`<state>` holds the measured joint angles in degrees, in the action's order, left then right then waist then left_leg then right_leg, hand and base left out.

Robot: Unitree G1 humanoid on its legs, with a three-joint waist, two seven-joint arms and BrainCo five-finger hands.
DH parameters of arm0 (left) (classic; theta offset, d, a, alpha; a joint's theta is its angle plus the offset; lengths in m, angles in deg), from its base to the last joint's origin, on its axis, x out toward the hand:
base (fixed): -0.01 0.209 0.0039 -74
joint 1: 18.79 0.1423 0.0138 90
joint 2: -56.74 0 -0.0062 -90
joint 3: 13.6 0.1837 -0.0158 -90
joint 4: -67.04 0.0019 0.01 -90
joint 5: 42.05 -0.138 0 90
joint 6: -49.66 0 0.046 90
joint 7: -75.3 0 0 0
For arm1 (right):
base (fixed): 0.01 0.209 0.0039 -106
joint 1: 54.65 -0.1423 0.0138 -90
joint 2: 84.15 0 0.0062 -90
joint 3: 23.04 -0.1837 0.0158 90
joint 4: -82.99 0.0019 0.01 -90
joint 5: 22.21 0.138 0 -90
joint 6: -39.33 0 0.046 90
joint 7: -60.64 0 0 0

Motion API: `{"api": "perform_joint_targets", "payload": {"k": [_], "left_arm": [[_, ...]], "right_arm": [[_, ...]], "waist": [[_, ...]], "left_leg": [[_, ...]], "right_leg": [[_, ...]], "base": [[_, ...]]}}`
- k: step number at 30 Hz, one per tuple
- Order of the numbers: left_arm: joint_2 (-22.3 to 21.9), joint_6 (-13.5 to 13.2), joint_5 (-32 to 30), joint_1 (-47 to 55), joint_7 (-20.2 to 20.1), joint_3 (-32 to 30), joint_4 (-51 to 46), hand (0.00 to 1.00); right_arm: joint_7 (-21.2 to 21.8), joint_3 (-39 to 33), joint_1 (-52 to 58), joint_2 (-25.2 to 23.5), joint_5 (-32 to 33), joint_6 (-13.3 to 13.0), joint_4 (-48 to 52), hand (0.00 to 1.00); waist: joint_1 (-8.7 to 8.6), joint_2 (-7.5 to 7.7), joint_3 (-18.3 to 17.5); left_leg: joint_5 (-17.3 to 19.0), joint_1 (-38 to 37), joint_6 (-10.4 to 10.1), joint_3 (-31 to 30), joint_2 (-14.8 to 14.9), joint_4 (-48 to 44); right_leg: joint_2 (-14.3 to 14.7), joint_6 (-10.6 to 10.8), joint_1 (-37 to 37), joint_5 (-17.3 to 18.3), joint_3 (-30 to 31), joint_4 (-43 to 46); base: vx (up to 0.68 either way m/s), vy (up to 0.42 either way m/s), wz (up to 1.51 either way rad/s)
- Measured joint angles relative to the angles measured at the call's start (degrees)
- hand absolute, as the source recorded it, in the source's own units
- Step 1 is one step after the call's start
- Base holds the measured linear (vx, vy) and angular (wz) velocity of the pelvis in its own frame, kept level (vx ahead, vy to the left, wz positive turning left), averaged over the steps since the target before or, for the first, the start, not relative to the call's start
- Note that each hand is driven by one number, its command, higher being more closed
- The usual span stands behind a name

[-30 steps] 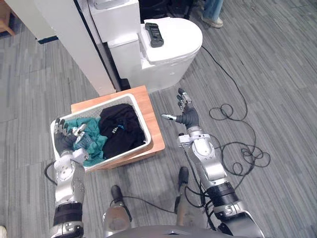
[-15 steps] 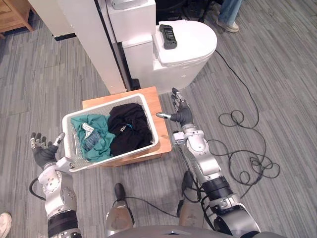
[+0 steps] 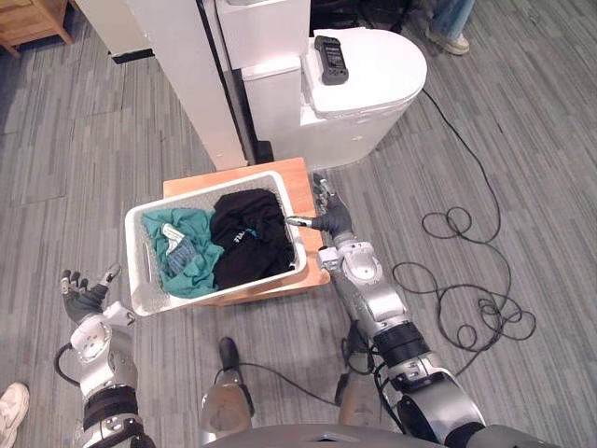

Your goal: Pick up the laundry basket with both hands and put the clothes into the washing machine.

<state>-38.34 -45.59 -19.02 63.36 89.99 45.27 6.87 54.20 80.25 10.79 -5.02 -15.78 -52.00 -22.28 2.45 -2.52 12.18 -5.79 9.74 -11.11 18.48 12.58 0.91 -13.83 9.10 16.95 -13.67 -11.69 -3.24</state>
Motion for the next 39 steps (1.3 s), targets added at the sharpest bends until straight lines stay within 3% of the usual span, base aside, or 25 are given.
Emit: {"api": "perform_joint_targets", "payload": {"k": [9,13,31,33,34,36,37,38,39], "left_arm": [[7.0,0.6,-0.8,-7.6,-0.1,1.9,9.2,0.0],[8.5,0.8,-0.8,-9.6,-0.2,1.9,9.2,0.0],[9.0,2.4,-2.3,-11.2,-2.5,4.4,13.8,0.0],[8.8,2.6,-3.1,-12.6,-2.5,5.7,13.8,0.0],[7.1,3.5,-3.1,-16.6,-1.0,5.9,14.1,0.0],[7.2,4.7,-5.6,-23.7,3.0,13.5,16.2,0.0],[8.4,4.6,-8.2,-25.1,5.5,17.9,15.1,0.0],[9.3,4.4,-9.2,-24.0,5.7,18.8,12.0,0.0],[9.0,3.9,-9.2,-23.5,5.6,18.9,11.2,0.0]], "right_arm": [[-0.2,1.2,-2.3,-0.2,1.1,0.1,-2.9,0.0],[-0.5,-1.2,-5.8,-0.1,1.0,0.1,-5.8,0.0],[-2.5,-5.1,-10.2,0.6,0.3,0.4,-9.0,0.0],[-2.5,-5.1,-10.4,0.7,0.3,0.3,-8.9,0.0],[-2.6,-5.0,-10.6,0.6,0.3,0.4,-8.9,0.0],[-2.5,-3.9,-11.1,-0.8,0.4,0.4,-10.6,0.0],[-4.8,-4.8,-12.6,-2.2,0.7,0.1,-11.6,0.0],[-5.2,-4.5,-14.2,-2.2,1.0,0.1,-11.4,0.0],[-5.4,-4.3,-14.7,-2.0,1.0,0.0,-11.1,0.0]], "waist": [[-0.03,0.82,1.0],[0.4,0.68,4.1],[0.6,0.58,10.7],[-0.07,0.86,11.2],[0.37,1.17,11.6],[0.31,1.23,11.7],[-0.3,1.17,11.9],[-1.94,1.72,12.2],[-2.31,2.03,12.3]], "left_leg": [[0.7,3.4,0.1,-0.3,0.4,-2.7],[0.8,4.9,0.1,-0.9,0.6,-3.9],[3.0,9.8,0.1,-1.2,1.5,-8.2],[3.3,10.3,0.0,-1.0,1.7,-8.6],[3.9,10.6,-0.2,-0.7,2.1,-9.9],[3.9,10.7,-0.2,-0.7,2.3,-10.3],[4.0,11.1,-0.2,-0.3,2.3,-10.4],[4.1,11.1,0.0,0.1,2.4,-10.5],[4.2,11.0,0.0,0.2,2.4,-10.5]], "right_leg": [[-0.1,-0.4,2.5,-0.5,0.5,0.5],[-0.1,-0.5,3.2,-0.8,0.3,0.6],[0.3,-0.6,6.3,-1.2,0.6,0.6],[0.5,-0.6,6.8,-1.3,0.8,0.6],[0.9,-0.6,7.1,-1.5,1.5,0.6],[0.9,-0.8,7.1,-1.7,1.9,0.7],[0.8,-0.6,7.3,-1.5,2.3,1.2],[0.8,-0.4,7.7,-1.3,2.6,1.5],[0.9,-0.4,7.9,-1.3,2.9,1.5]], "base": [[-0.03,0.001,0.0],[-0.04,0.009,0.05],[-0.01,0.006,0.0],[-0.01,0.004,-0.05],[-0.02,0.0,-0.13],[-0.04,0.006,-0.13],[-0.08,0.021,-0.12],[-0.08,0.02,-0.14],[-0.06,0.009,-0.18]]}}
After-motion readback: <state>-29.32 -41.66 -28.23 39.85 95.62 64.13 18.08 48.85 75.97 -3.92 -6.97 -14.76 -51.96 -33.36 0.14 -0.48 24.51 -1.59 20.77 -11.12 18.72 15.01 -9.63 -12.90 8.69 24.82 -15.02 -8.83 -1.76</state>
